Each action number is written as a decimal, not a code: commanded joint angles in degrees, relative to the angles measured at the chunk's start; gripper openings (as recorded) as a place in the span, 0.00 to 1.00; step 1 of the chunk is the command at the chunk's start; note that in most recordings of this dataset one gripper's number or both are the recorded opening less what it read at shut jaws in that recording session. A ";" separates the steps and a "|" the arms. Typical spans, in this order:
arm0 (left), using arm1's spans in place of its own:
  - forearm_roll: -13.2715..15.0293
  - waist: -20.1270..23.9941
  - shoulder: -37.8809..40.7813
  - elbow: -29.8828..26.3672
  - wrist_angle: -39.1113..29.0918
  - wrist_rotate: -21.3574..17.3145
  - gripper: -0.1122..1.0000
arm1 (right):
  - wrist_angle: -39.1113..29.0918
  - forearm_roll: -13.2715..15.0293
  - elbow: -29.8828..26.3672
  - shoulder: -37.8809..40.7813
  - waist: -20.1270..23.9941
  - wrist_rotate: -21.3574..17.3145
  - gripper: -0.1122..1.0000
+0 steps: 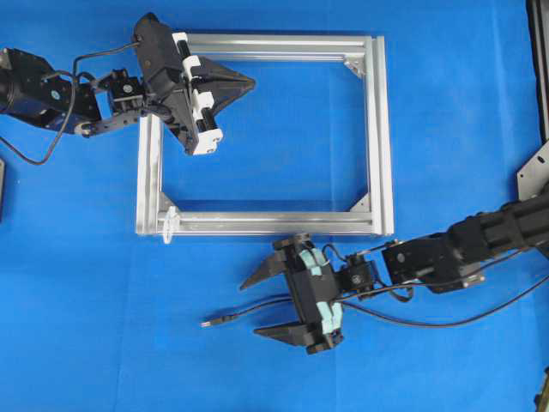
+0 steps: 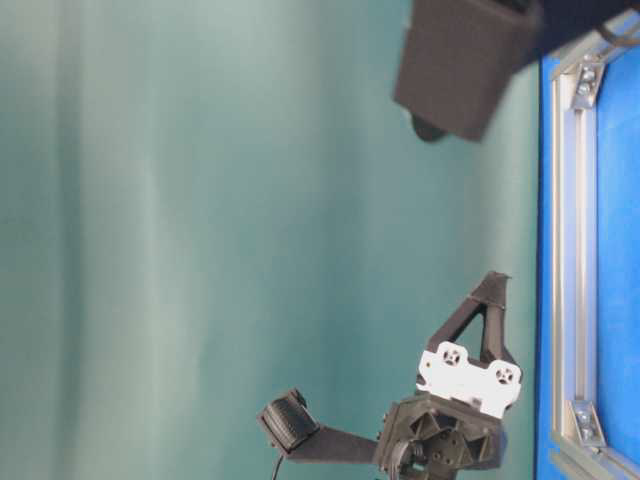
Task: Insert the wire through the string loop located on the left side.
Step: 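Move the right gripper down toward the black USB cable end, then close the right gripper on the cable just behind the USB plug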
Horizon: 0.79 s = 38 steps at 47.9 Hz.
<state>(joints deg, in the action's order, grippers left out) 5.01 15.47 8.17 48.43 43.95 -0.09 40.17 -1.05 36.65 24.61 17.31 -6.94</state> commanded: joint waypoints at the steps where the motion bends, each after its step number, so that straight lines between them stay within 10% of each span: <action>1: -0.09 0.00 -1.58 -0.35 0.53 0.00 0.10 | 0.26 -0.26 -1.49 -0.35 -0.09 -0.09 0.89; 17: -0.09 0.00 -1.58 -0.26 0.53 0.00 0.10 | 0.26 -0.53 -1.49 0.00 -0.09 -0.09 0.85; 31: -0.18 0.00 -1.58 -0.18 0.53 0.00 0.10 | 0.79 -0.62 -0.79 -0.18 -0.35 0.00 0.19; 38: -0.09 0.00 -1.58 -0.18 0.53 0.00 0.10 | 1.05 -0.62 -0.35 -0.26 -0.35 0.00 0.10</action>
<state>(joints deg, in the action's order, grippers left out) 5.01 15.47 8.17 48.60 43.95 -0.09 40.52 -1.49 36.47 25.75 17.05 -6.94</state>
